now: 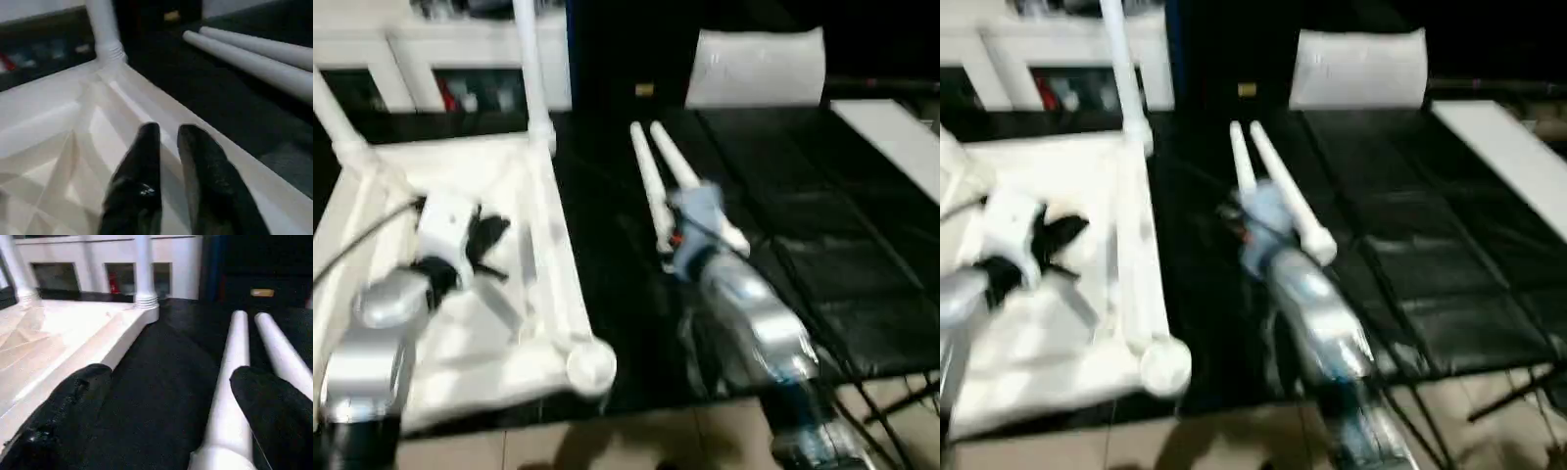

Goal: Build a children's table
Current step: Rotate table base, then move to table

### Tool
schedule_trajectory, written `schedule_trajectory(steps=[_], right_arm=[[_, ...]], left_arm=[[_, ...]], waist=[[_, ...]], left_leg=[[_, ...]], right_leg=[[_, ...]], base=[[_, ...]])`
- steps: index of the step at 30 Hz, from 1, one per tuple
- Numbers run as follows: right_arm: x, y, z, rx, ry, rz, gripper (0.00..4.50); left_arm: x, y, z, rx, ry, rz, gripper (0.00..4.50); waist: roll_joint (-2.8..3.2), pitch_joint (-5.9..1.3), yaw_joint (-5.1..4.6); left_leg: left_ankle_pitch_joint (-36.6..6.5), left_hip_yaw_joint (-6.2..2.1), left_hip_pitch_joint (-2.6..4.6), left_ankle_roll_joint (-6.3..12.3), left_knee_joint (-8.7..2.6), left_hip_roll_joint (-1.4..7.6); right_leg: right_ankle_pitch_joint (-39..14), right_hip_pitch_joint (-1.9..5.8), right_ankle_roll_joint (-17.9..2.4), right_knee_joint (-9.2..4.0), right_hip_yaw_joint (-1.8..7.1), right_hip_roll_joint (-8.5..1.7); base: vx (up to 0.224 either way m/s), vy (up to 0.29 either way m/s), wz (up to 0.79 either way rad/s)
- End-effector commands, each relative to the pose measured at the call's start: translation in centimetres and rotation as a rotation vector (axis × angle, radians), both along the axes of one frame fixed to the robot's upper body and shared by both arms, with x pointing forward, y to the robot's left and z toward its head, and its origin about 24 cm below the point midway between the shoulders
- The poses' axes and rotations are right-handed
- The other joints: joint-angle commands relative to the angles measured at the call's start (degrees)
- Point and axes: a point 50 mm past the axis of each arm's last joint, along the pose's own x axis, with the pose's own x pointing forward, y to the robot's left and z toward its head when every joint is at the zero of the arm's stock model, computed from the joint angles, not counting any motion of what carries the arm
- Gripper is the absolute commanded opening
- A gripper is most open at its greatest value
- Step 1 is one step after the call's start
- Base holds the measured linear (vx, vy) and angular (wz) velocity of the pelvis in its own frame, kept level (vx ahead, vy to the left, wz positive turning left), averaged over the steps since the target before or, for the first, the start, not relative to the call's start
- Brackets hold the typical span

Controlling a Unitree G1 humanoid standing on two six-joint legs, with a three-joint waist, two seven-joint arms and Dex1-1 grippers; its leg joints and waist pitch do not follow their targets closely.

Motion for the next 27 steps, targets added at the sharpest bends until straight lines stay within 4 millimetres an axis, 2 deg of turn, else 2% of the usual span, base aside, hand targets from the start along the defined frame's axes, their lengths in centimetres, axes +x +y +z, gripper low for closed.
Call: schedule_trajectory(steps=[1, 2, 3, 4, 5, 6, 7, 8, 9, 10, 11, 12, 13, 14, 15, 16, 17, 18, 19, 20, 21, 22, 23, 24, 25, 26, 27], right_arm=[[-1.4, -0.3, 0.6, 0.027, -0.004, -0.009, 4.50], [-1.9, -0.4, 0.5, 0.022, -0.006, -0.006, 4.50], [-1.9, -0.4, 0.5, 0.022, -0.006, -0.006, 4.50], [-2.9, -0.6, 0.2, 0.023, 0.006, -0.009, 4.50], [-3.1, -0.7, 0.1, 0.023, 0.011, -0.009, 4.50], [-3.4, -0.8, 0.0, 0.024, 0.020, -0.009, 4.50], [-4.0, -1.0, -0.2, 0.018, 0.033, -0.007, 4.50], [-4.0, -1.0, -0.2, 0.018, 0.033, -0.007, 4.50], [-4.1, -1.1, -0.2, 0.014, 0.035, -0.010, 4.50], [-4.1, -1.4, -0.1, 0.006, 0.038, -0.020, 4.50], [-4.1, -1.4, -0.1, 0.006, 0.038, -0.020, 4.50], [-4.1, -1.5, 0.0, 0.008, 0.041, -0.022, 4.50], [-3.9, -1.6, 0.1, 0.001, 0.036, -0.032, 4.50], [-3.8, -1.7, 0.2, -0.001, 0.036, -0.035, 4.50], [-3.7, -1.7, 0.2, -0.001, 0.036, -0.035, 4.50], [-3.6, -1.7, 0.3, -0.005, 0.033, -0.036, 4.50], [-3.5, -1.7, 0.3, -0.008, 0.029, -0.036, 4.50], [-3.5, -1.7, 0.4, -0.003, 0.025, -0.034, 4.50], [-3.5, -1.7, 0.6, 0.009, 0.024, -0.035, 4.50], [-3.4, -1.6, 0.7, 0.018, 0.024, -0.035, 4.50], [-3.4, -1.6, 0.8, 0.027, 0.027, -0.039, 4.50], [-3.3, -1.6, 0.9, 0.027, 0.029, -0.040, 4.50], [-3.3, -1.6, 0.9, 0.027, 0.031, -0.049, 4.50], [-3.3, -1.6, 1.0, 0.027, 0.032, -0.057, 4.50], [-3.3, -1.6, 1.0, 0.027, 0.032, -0.057, 4.50], [-3.3, -1.6, 1.0, 0.028, 0.032, -0.063, 4.50], [-3.2, -1.7, 1.1, 0.017, 0.030, -0.087, 4.50]], left_arm=[[-1.1, -1.5, 1.0, -0.019, -0.077, -0.004, 1.01], [-1.4, -2.1, 1.1, -0.044, -0.103, -0.005, 1.01], [-1.4, -2.1, 1.1, -0.044, -0.103, -0.005, 1.01], [-2.1, -2.9, 1.0, -0.066, -0.125, 0.022, 1.01], [-2.2, -3.0, 0.9, -0.062, -0.126, 0.027, 1.01], [-2.4, -3.2, 0.8, -0.057, -0.128, 0.034, 1.01], [-2.9, -3.8, 0.5, -0.070, -0.113, 0.045, 1.01], [-2.9, -3.8, 0.5, -0.071, -0.113, 0.046, 1.01], [-3.0, -4.0, 0.4, -0.072, -0.110, 0.052, 1.01], [-3.3, -4.5, 0.2, -0.088, -0.092, 0.063, 1.01], [-3.3, -4.5, 0.2, -0.088, -0.092, 0.063, 1.01], [-3.4, -4.7, 0.2, -0.085, -0.094, 0.065, 1.01], [-3.4, -4.9, 0.1, -0.097, -0.090, 0.071, 1.01], [-3.3, -4.9, 0.2, -0.082, -0.093, 0.068, 1.01], [-3.3, -4.9, 0.2, -0.080, -0.094, 0.067, 1.01], [-3.1, -4.9, 0.3, -0.086, -0.102, 0.070, 1.01], [-3.1, -4.9, 0.3, -0.084, -0.101, 0.077, 1.01], [-3.0, -4.8, 0.2, -0.070, -0.100, 0.079, 1.01], [-3.0, -4.9, 0.3, -0.076, -0.103, 0.075, 1.01], [-3.0, -4.9, 0.3, -0.079, -0.105, 0.070, 1.01], [-3.0, -4.9, 0.5, -0.066, -0.118, 0.062, 1.01], [-3.0, -4.9, 0.5, -0.058, -0.111, 0.057, 1.01], [-3.0, -4.8, 0.5, -0.056, -0.107, 0.060, 1.01], [-3.0, -4.7, 0.5, -0.059, -0.110, 0.065, 1.01], [-3.0, -4.7, 0.5, -0.059, -0.110, 0.065, 1.01], [-2.9, -4.7, 0.6, -0.061, -0.110, 0.063, 1.01], [-2.8, -4.6, 0.6, -0.065, -0.112, 0.056, 1.01]], waist=[[1.33, -3.02, 0.31], [1.18, -2.77, 0.09], [1.19, -2.82, 0.00], [1.34, -2.85, -0.04], [1.18, -2.76, -0.14], [0.08, -2.41, 0.66], [1.57, -2.44, -0.35], [1.72, -2.21, -0.73], [1.45, -1.65, -1.52], [2.21, -1.43, -1.46], [2.92, -0.95, -1.54], [3.46, -1.19, -0.49], [3.18, -1.58, 1.33], [-1.47, 0.33, -0.06], [-1.41, 2.78, -0.92], [-0.23, 2.25, -1.73], [-0.22, 0.69, -1.51], [0.46, 0.65, -1.00], [3.33, -0.72, -1.63], [4.02, -1.03, -4.51], [4.44, -1.21, -4.63], [4.99, -1.25, -5.50], [4.23, -1.38, -6.01], [3.23, -2.54, -6.85], [1.95, -2.77, -7.01], [-1.22, -4.42, -6.94], [-2.95, -5.53, -5.55]], left_leg=[[-15.8, 1.05, -0.50, 0.52, -3.51, -1.12], [-17.8, 1.13, -0.14, 0.77, -3.50, -1.29], [-18.2, 1.10, -0.23, 0.82, -3.43, -1.48], [-18.5, 1.01, -0.19, 0.97, -3.33, -1.83], [-18.2, 0.94, -0.47, 0.97, -3.39, -1.67], [-19.1, -1.24, -3.82, 2.94, -4.60, -2.26], [-25.9, -2.57, -2.32, 4.37, -4.22, -2.59], [-27.8, -2.93, -2.26, 4.17, -4.01, -2.78], [-31.4, -3.47, -2.37, 3.66, -3.42, -3.24], [-34.0, -3.56, -1.90, 3.25, -3.37, -3.23], [-39.7, -3.66, -3.90, 3.34, -5.25, -2.67], [-43.3, -3.44, -7.01, 4.20, -7.73, -2.25], [-42.2, -2.42, -7.21, 5.79, -7.29, -2.53], [-29.4, 0.40, 2.94, 5.50, 7.93, -6.00], [-20.0, 0.45, 7.11, 5.69, 16.48, -7.15], [-15.4, -1.04, 3.51, 6.96, 18.25, -6.72], [-21.6, -2.62, 0.31, 7.60, 15.84, -3.80], [-24.1, -2.46, 0.53, 8.47, 14.05, -3.21], [-33.3, -2.79, 10.02, 5.29, 6.05, -1.91], [-48.6, -9.81, 9.65, 3.19, -3.99, 3.31], [-45.5, -11.04, 10.88, 3.70, -5.19, 4.26], [-34.9, -9.89, 11.26, 7.11, -4.21, 1.95], [-24.6, -8.52, 10.95, 10.87, -4.10, 0.40], [-7.9, -7.08, 12.04, 14.91, -2.98, -0.83], [0.0, -5.61, 11.77, 15.60, -2.35, -1.85], [10.4, -2.08, 9.35, 15.08, 2.35, -8.75], [8.4, -1.33, 5.20, 15.04, 4.20, -11.88]], right_leg=[[-21.6, 3.46, -3.7, -5.61, 2.70, -3.15], [-26.1, 2.78, -2.1, -6.30, 2.52, -2.94], [-27.6, 2.72, -1.4, -6.42, 2.44, -2.87], [-29.5, 2.55, 0.2, -6.85, 2.27, -2.68], [-29.5, 2.66, 1.2, -7.08, 2.15, -2.69], [-30.0, 5.36, 1.1, -5.58, -0.07, -4.45], [-36.7, 4.83, 2.0, -7.09, -1.48, -5.36], [-39.7, 5.13, 2.0, -7.52, -2.20, -5.63], [-46.6, 5.61, 3.2, -8.76, -4.23, -5.98], [-48.6, 5.89, 3.1, -8.94, -5.29, -5.65], [-47.7, 8.47, 2.3, -5.88, -6.29, -4.30], [-41.9, 11.68, 1.4, 1.07, -4.45, -2.66], [-33.8, 12.26, -0.9, 6.66, -0.14, -1.22], [-65.6, -0.08, -0.8, -9.25, -1.03, -6.69], [-80.4, -7.29, -2.4, -15.23, -2.77, -8.20], [-82.7, -1.25, -3.3, -11.72, -0.57, -10.83], [-75.8, 7.05, -1.8, -8.51, 0.63, -14.49], [-71.6, 8.49, -1.7, -8.15, -0.10, -14.24], [-52.5, 4.28, -4.3, -5.30, -0.95, -7.45], [-26.7, 3.75, -2.2, 5.79, -1.57, -2.06], [-15.9, 1.77, -1.0, 7.67, -0.95, -1.83], [-6.9, -1.40, 0.5, 9.41, -1.18, -1.27], [-3.7, -2.85, 0.8, 9.58, -1.44, -1.04], [1.1, -4.92, 0.8, 7.68, -0.96, -1.74], [4.9, -5.17, -0.3, 5.54, -0.07, -2.78], [14.3, -1.28, -2.6, 0.01, 3.45, -4.86], [19.6, 4.90, -3.4, -0.28, 7.88, -5.99]], base=[[0.000, 0.000, 0.00], [0.000, 0.000, 0.00], [0.000, 0.000, 0.00], [0.000, 0.000, 0.00], [0.000, 0.000, 0.00], [-0.014, -0.003, 0.24], [-0.014, -0.003, 0.24], [-0.007, -0.010, 0.53], [-0.002, -0.015, 0.54], [-0.002, -0.015, 0.54], [0.010, -0.012, 0.56], [0.010, -0.040, 0.74], [0.010, -0.040, 0.74], [0.088, -0.095, 1.05], [0.132, -0.059, 0.97], [0.132, -0.059, 0.97], [0.138, 0.074, 0.65], [0.105, 0.127, 0.89], [0.105, 0.127, 0.89], [0.033, 0.043, 0.56], [0.106, 0.032, -0.08], [0.106, 0.032, -0.08], [0.182, 0.074, -0.11], [0.208, 0.042, -0.07], [0.208, 0.042, -0.07], [0.193, -0.007, 0.06], [0.211, -0.002, 0.26]])
